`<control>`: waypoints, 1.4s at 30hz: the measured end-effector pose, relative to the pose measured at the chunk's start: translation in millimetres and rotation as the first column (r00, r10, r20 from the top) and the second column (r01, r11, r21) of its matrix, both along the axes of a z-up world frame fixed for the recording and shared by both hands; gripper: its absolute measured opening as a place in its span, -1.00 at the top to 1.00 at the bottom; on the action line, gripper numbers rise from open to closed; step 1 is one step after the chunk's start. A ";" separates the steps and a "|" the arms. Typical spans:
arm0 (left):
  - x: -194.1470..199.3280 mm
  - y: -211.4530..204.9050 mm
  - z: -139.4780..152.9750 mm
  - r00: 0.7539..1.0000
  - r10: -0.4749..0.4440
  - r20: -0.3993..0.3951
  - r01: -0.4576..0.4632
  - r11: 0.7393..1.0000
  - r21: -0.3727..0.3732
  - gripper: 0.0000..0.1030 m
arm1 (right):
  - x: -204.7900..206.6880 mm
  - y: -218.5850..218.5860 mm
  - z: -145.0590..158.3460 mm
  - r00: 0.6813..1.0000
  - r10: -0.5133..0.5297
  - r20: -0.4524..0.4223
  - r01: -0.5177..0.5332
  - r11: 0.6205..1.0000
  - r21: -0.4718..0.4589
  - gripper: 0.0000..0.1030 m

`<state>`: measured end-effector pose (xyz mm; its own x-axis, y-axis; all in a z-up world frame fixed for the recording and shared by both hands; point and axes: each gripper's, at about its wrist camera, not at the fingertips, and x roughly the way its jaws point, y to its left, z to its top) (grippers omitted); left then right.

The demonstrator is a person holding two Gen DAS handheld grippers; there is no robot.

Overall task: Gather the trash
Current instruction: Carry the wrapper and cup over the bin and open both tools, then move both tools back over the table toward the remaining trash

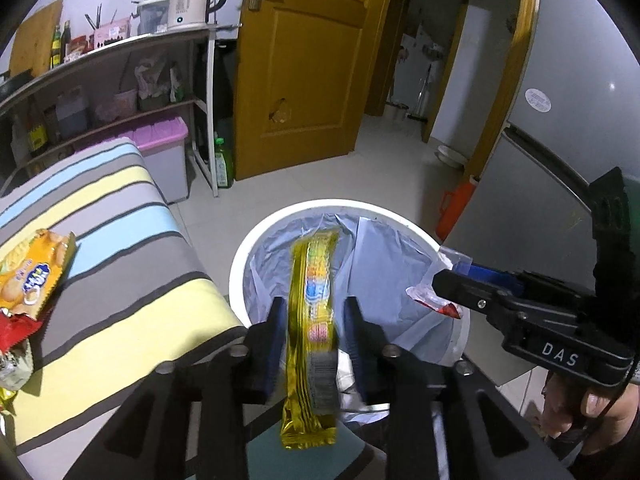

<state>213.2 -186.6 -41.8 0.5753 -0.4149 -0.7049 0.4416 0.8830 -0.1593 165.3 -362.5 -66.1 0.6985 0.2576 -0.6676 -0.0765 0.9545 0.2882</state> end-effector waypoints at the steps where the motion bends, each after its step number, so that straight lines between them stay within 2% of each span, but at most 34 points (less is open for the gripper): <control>1: 0.5 0.2 -1.0 1.000 -0.001 -0.003 0.001 1.000 -0.005 0.29 | 1.0 0.1 -1.8 1.000 0.002 -0.005 -0.002 1.000 -0.004 0.34; 2: 0.9 0.4 -1.4 1.000 -0.002 -0.004 0.002 1.000 -0.011 0.28 | 1.5 0.3 -3.2 1.000 0.004 -0.008 -0.004 1.000 -0.009 0.34; 3: 1.2 0.8 -1.7 1.000 -0.003 -0.004 0.003 1.000 -0.015 0.26 | 1.3 0.1 -4.2 1.000 0.005 -0.009 -0.005 1.000 -0.011 0.27; 4: 1.4 0.7 -2.3 1.000 -0.002 -0.003 0.002 1.000 -0.016 0.25 | 0.9 0.4 -5.3 1.000 0.006 -0.010 -0.006 1.000 -0.012 0.11; 5: 1.1 1.1 -2.5 1.000 0.001 -0.002 -0.001 1.000 -0.017 0.24 | 0.7 0.5 -5.4 1.000 0.006 -0.009 -0.006 1.000 -0.012 0.06; 12: -2.7 8.0 2.1 1.000 0.017 0.011 -0.017 0.999 -0.029 0.24 | -2.9 3.8 -0.3 1.000 0.010 0.008 -0.010 0.999 -0.032 0.06; 24: -30.8 38.6 27.0 0.994 0.069 0.080 -0.064 0.996 -0.068 0.24 | -18.5 25.3 27.4 0.995 0.056 0.085 -0.050 0.996 -0.069 0.06; 30: -53.0 60.6 39.7 0.985 0.117 0.127 -0.108 0.991 -0.076 0.24 | -31.4 42.9 42.8 0.987 0.092 0.129 -0.084 0.994 -0.067 0.06; 42: -93.7 113.3 57.8 0.954 0.227 0.193 -0.208 0.971 -0.114 0.24 | -55.0 93.0 59.5 0.964 0.211 0.164 -0.195 0.975 -0.108 0.06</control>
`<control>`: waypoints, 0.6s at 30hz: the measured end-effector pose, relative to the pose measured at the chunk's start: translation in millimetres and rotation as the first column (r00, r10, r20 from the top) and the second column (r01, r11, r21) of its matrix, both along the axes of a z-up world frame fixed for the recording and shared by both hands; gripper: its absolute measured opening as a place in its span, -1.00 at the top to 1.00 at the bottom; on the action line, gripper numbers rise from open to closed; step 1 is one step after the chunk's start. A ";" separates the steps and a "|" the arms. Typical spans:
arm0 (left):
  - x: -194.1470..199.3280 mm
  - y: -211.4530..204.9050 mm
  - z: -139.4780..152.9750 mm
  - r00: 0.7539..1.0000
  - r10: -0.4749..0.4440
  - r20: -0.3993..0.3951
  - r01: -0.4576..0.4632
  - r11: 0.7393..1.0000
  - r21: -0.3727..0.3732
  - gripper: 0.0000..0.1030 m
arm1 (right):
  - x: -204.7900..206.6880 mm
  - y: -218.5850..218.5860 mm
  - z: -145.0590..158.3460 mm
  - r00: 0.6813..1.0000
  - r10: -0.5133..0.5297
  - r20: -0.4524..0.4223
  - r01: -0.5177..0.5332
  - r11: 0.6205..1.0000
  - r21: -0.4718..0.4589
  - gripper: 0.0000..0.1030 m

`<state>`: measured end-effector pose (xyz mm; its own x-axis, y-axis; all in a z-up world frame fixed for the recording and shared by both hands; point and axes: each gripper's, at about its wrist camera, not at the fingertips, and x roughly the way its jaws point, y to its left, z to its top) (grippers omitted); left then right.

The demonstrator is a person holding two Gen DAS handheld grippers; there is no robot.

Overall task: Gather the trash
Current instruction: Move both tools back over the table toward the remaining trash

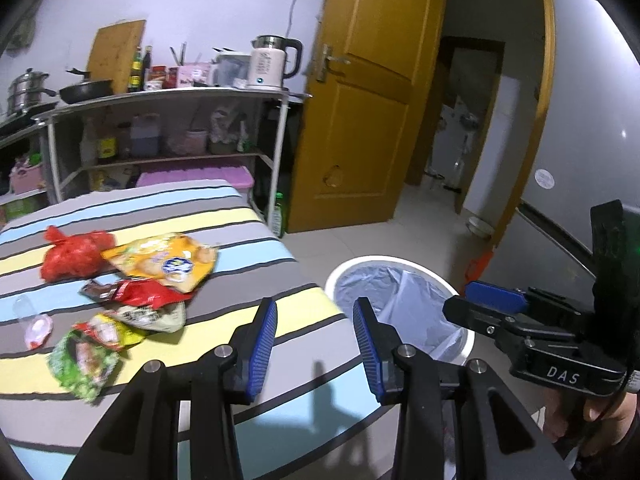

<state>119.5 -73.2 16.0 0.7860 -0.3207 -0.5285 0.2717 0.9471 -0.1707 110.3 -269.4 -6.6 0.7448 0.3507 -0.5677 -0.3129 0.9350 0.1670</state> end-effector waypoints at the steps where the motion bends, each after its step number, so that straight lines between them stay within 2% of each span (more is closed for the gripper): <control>1: -1.6 2.4 1.0 1.000 0.007 0.003 -0.007 1.000 0.003 0.24 | -1.9 3.5 0.9 1.000 0.007 0.003 -0.007 1.000 -0.001 0.06; 6: -17.1 17.4 3.9 0.998 0.056 0.027 -0.056 0.998 0.034 0.24 | -8.3 19.5 4.5 0.999 0.039 0.013 -0.039 0.999 -0.008 0.06; 18: -41.3 52.6 -1.2 0.987 0.158 0.019 -0.159 0.987 0.041 0.24 | -16.0 49.4 10.0 0.992 0.121 0.028 -0.121 0.993 0.000 0.06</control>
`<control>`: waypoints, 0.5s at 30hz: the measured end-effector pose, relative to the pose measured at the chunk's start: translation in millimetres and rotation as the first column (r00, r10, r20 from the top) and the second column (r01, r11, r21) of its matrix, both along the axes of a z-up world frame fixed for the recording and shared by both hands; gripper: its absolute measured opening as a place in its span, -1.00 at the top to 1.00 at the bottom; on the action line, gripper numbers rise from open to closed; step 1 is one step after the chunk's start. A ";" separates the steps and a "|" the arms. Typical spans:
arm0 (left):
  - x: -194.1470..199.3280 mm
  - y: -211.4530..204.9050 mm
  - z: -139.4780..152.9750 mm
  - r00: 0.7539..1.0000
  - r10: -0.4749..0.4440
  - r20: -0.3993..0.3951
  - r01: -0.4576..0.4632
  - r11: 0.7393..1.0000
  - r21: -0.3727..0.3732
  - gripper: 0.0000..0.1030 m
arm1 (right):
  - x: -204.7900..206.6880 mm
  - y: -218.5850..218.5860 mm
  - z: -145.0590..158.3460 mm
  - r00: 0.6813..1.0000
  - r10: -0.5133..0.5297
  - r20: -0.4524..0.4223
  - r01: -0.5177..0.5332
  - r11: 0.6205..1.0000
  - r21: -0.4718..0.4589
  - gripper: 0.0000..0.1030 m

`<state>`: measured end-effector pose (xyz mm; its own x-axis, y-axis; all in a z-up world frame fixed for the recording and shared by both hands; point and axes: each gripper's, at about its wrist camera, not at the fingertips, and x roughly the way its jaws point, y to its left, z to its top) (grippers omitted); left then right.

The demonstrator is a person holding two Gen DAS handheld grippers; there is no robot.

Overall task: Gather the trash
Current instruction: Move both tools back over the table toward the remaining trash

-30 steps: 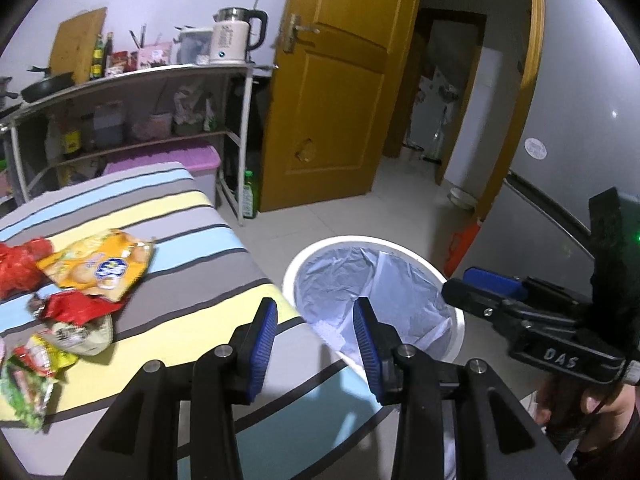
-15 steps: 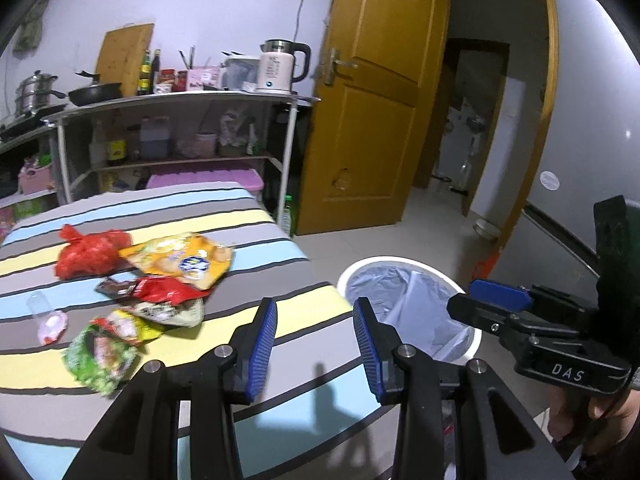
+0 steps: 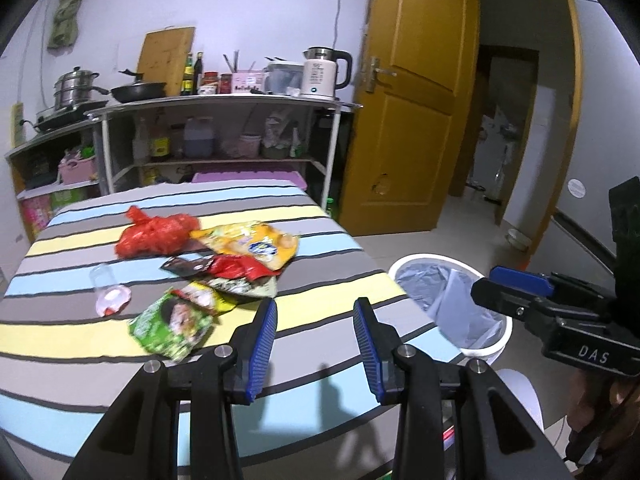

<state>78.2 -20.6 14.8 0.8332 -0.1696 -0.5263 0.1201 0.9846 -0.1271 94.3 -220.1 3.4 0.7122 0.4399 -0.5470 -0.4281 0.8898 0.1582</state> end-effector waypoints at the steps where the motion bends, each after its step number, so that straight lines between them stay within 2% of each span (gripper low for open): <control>1: -3.3 4.9 -0.6 1.000 0.013 0.001 -0.013 1.000 0.000 0.24 | 0.2 2.3 -0.5 1.000 0.009 -0.001 -0.009 1.000 0.001 0.06; 15: -9.4 69.2 -11.1 0.988 0.154 -0.019 -0.154 0.988 0.012 0.23 | 9.0 45.6 -10.5 0.992 0.123 -0.022 -0.123 0.992 0.008 0.06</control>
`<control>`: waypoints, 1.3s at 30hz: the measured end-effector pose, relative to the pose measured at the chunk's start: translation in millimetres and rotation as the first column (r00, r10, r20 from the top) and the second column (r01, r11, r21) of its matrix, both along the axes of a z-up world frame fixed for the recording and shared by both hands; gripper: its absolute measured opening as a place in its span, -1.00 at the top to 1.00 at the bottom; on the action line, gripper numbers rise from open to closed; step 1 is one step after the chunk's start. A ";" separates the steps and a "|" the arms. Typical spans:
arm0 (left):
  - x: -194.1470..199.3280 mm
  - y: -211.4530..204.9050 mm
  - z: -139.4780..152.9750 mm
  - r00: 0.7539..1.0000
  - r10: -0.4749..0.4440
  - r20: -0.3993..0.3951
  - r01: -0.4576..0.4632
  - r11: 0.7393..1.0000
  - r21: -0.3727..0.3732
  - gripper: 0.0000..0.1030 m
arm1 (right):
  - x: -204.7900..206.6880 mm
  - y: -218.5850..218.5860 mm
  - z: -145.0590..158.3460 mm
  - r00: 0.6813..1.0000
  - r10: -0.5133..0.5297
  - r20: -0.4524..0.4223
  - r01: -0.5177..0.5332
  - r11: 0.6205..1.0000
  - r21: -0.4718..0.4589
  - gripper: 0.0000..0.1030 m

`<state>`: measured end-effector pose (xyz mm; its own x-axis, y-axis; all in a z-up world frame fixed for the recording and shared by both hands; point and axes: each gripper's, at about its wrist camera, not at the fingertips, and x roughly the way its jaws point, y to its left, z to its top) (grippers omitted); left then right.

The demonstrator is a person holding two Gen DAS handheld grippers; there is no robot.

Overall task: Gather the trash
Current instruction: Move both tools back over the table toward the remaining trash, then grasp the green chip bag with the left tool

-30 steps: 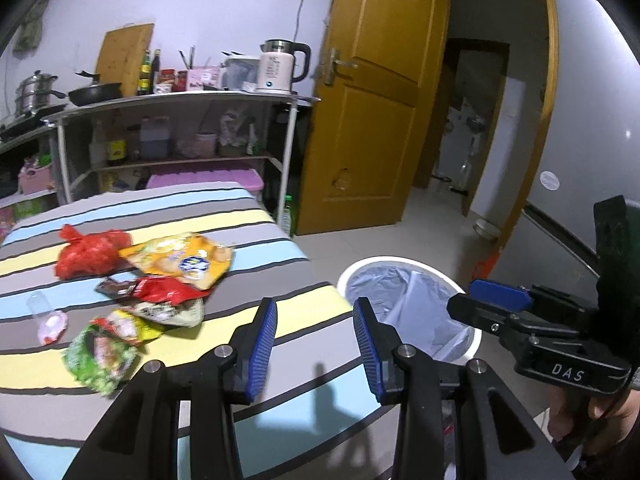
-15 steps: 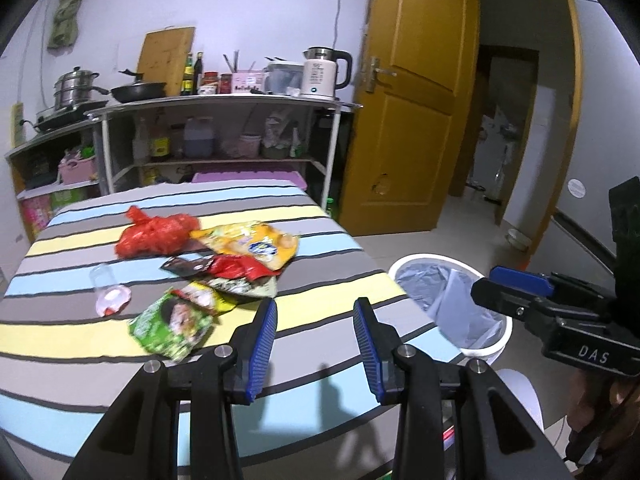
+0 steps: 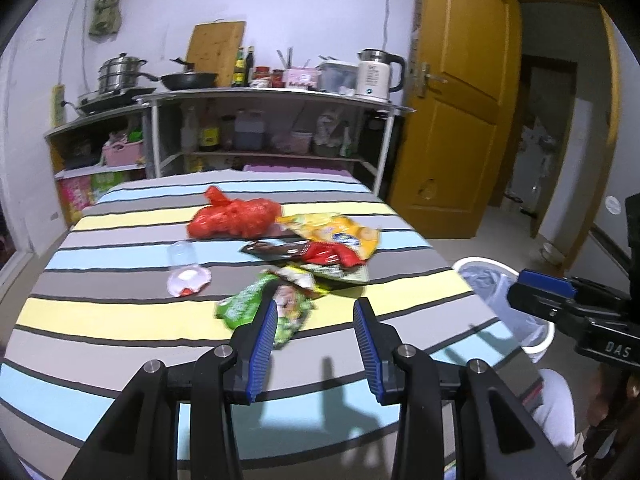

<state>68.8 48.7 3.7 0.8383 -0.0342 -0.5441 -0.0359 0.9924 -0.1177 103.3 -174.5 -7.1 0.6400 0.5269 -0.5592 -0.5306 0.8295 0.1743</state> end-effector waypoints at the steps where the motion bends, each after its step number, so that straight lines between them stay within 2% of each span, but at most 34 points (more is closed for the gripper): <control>1: 1.3 3.7 -1.3 1.000 0.007 -0.006 -0.007 1.000 -0.001 0.18 | 1.1 2.2 -0.9 1.000 0.004 -0.002 -0.004 1.000 -0.002 0.06; 4: 7.5 16.7 -6.4 0.999 0.031 -0.022 -0.031 0.999 -0.014 0.01 | 4.5 7.7 -2.9 1.000 0.013 -0.007 -0.013 1.000 -0.008 0.06; 12: 34.9 37.9 -19.0 0.996 0.047 -0.070 -0.048 0.999 -0.006 -0.09 | 13.8 13.6 -6.7 1.000 0.019 -0.020 -0.019 1.000 -0.017 0.06; 17: 54.9 49.2 -30.9 0.992 0.047 -0.116 -0.050 0.998 -0.027 -0.15 | 21.1 22.0 -8.4 0.999 0.029 -0.025 -0.029 0.999 -0.023 0.06; 24: 75.6 41.6 -39.4 0.987 -0.015 -0.162 0.011 1.000 -0.026 -0.25 | 32.1 34.6 -12.7 0.998 0.043 -0.034 -0.044 0.998 -0.034 0.06; 33: 77.7 31.8 -39.9 0.982 -0.057 -0.177 0.057 0.998 -0.006 -0.30 | 44.6 50.0 -15.8 0.997 0.065 -0.040 -0.067 0.997 -0.050 0.06; 36: 80.9 28.4 -42.1 0.978 -0.087 -0.191 0.088 0.996 -0.005 -0.45 | 48.8 54.3 -16.9 0.997 0.072 -0.039 -0.074 0.996 -0.059 0.06; 39: 82.5 23.5 -42.8 0.974 -0.105 -0.199 0.109 0.994 0.012 -0.51 | 51.3 55.8 -16.8 0.997 0.073 -0.038 -0.075 0.995 -0.060 0.06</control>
<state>151.3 72.2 -39.1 0.7061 -0.1038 -0.7004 0.0504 0.9941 -0.0965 154.6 -118.7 -23.9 0.5795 0.5358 -0.6142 -0.5852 0.7980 0.1441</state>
